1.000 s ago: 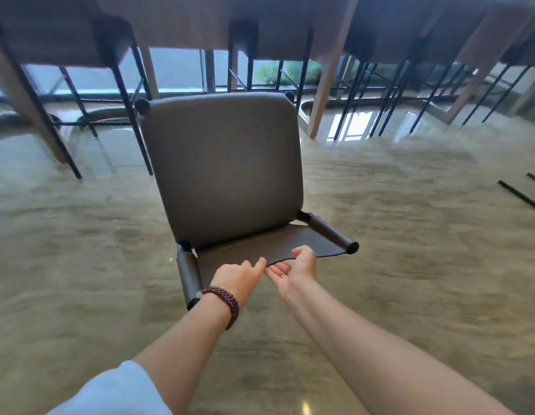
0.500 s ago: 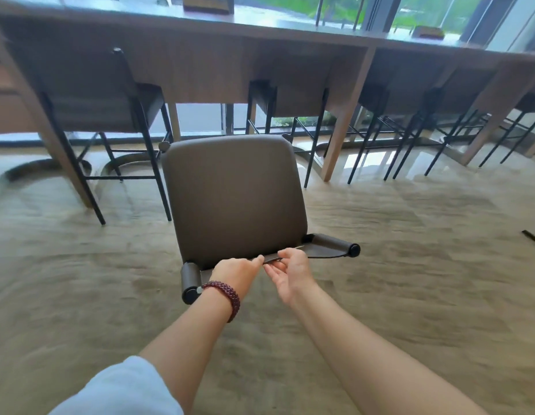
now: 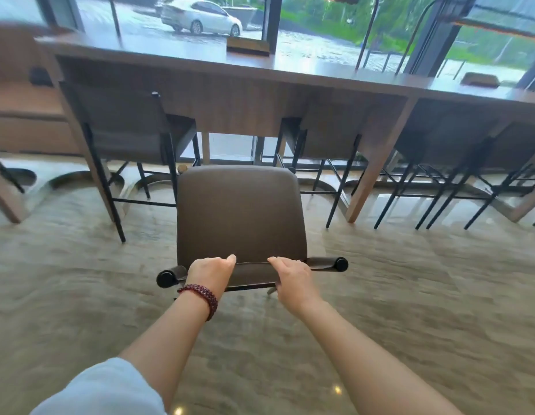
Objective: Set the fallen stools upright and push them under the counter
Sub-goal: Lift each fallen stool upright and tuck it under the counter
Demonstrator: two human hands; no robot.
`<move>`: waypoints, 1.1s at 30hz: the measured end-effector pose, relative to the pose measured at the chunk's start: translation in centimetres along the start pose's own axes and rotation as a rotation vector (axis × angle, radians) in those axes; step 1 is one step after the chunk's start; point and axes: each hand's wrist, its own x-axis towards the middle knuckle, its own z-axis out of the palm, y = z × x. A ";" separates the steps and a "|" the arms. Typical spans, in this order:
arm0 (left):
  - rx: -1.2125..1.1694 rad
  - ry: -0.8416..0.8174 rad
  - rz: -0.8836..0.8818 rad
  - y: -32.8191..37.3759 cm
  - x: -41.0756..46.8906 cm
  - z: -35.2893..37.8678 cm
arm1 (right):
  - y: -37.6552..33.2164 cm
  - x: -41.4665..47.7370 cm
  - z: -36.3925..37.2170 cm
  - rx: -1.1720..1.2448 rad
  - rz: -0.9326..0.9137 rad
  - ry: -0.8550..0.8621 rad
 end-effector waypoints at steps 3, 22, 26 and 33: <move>-0.017 -0.002 -0.078 -0.4 1.9 -0.9 | 0.5 3.0 -0.6 -0.026 -0.054 0.094; -0.074 0.149 -0.014 -8.2 21.6 -5.1 | 0.1 25.0 -8.0 -0.135 0.022 0.031; -0.055 0.125 0.026 -9.9 25.5 -5.6 | 0.3 29.3 -8.7 -0.137 0.019 0.017; -0.056 0.103 0.033 -11.7 29.9 -6.3 | 0.5 34.5 -8.9 -0.179 0.012 0.000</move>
